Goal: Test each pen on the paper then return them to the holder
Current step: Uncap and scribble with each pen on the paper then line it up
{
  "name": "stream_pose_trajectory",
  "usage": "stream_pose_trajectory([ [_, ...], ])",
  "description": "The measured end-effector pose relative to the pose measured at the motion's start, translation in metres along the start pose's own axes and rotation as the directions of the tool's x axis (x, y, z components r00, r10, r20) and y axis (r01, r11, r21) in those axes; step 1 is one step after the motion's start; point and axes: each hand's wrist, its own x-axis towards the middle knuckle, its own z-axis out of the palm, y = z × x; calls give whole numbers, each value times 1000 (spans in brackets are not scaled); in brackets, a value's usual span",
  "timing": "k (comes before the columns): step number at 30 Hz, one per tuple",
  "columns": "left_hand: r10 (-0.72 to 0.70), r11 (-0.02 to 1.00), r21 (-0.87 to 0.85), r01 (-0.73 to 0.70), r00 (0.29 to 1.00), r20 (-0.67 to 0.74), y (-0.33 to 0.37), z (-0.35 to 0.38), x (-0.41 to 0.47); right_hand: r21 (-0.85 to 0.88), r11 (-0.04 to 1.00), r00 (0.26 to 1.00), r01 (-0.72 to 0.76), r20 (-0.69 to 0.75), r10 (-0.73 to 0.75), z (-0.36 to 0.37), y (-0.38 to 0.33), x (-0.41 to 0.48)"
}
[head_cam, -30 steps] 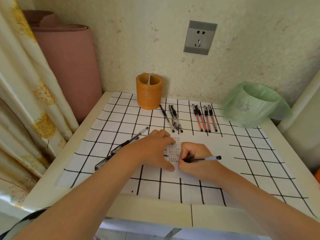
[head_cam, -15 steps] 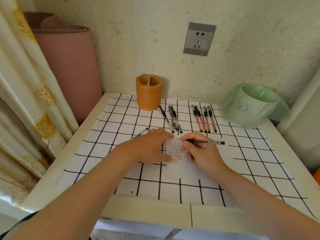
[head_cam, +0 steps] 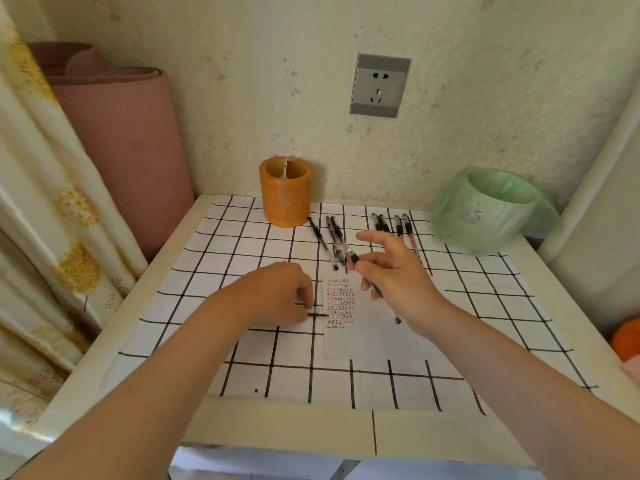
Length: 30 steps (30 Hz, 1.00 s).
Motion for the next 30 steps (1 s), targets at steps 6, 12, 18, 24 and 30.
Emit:
stream_pose_trajectory([
  [6, -8, 996, -87, 2, 998, -64, 0, -3, 0, -537, 836, 991, 116, 118, -62, -8, 1, -1],
  [12, 11, 989, -144, -25, 995, -97, 3, -4, -1, -725, 658, 978, 206, 184, -103, -8, -3, -9],
  [18, 11, 984, -178, -28, 995, -96, 5, -4, -1, -764, 593, 965, 254, 241, -102, -3, -1, -12],
  [24, 14, 964, -265, -39, 995, -94, 12, -2, -1, -712, 632, 947, 306, 299, -122, 6, -1, -13],
  [30, -32, 874, -479, 78, 994, 104, 24, -4, -4, -883, 221, 908, 413, 380, -179, 14, -5, -18],
])
